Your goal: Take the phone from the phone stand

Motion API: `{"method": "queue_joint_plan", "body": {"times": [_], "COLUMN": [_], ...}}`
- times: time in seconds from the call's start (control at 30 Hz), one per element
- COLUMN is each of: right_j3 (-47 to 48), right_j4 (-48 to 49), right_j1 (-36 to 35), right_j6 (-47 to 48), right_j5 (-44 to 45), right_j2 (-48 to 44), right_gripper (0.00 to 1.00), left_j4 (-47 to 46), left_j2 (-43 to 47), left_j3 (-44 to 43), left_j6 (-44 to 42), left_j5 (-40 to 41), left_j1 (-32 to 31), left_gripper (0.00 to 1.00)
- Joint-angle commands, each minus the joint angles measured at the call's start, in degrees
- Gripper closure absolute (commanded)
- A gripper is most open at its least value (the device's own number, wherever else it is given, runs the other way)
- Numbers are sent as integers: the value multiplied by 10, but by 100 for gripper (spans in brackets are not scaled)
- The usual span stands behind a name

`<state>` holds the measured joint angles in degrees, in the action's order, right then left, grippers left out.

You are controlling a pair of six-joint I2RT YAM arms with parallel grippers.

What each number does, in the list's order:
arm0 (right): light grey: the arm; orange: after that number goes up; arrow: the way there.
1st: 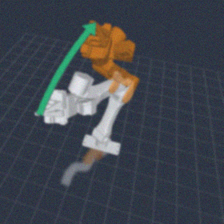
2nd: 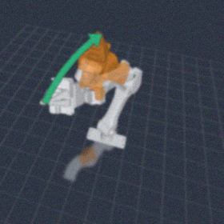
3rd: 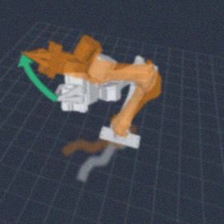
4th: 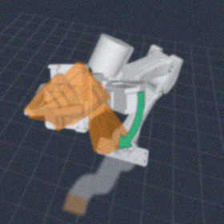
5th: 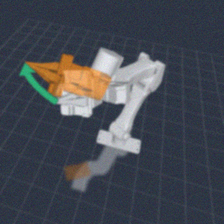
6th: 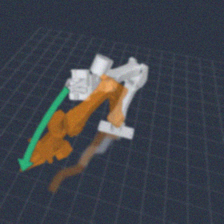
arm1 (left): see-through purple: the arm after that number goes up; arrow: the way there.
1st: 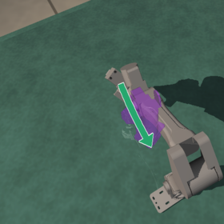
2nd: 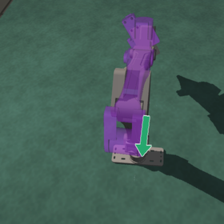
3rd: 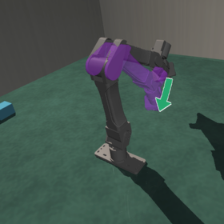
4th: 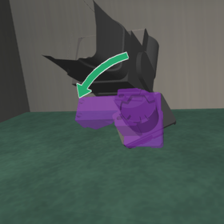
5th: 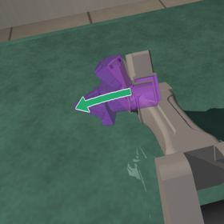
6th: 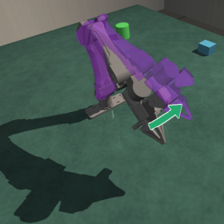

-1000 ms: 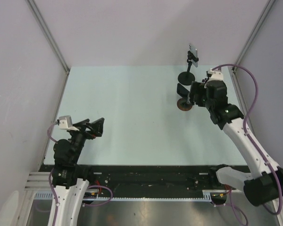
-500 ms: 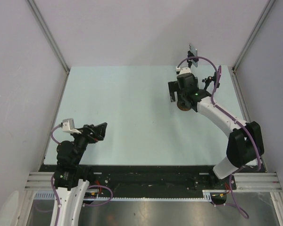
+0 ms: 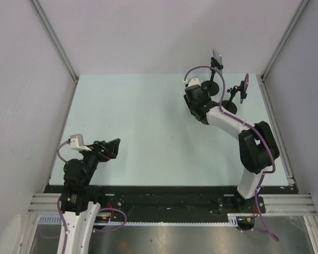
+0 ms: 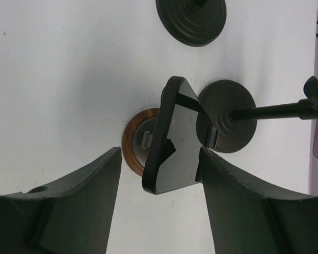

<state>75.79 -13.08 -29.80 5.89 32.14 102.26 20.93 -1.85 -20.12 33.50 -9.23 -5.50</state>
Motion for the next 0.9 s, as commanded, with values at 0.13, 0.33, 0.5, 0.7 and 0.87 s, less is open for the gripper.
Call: {"method": "queue_joint_plan", "body": {"times": [0.13,0.33,0.5,0.7,0.87], "right_j3": [36,44,45,52,75], "right_j4": [64,66,64,56,32], "right_j1": [-5,-10,-19,-32,-47], "right_j6": [43,63,69,71,63], "right_j5": [58,76,77,79,102], "right_j2": [29,31,13,-14,-43], "right_gripper": [51,67,84,100,100], "left_j4": [2,3,4,7,7], "left_j2": [4,2,1,-8,-32], "left_j3": [-19,-19,-20,-26,-46], "left_j6": [5,8,9,20,31], "left_j5": [-3,-3,-7,-10,-4], "left_j1": [4,5,4,4,4], "left_gripper": [0,0,0,0,0]}}
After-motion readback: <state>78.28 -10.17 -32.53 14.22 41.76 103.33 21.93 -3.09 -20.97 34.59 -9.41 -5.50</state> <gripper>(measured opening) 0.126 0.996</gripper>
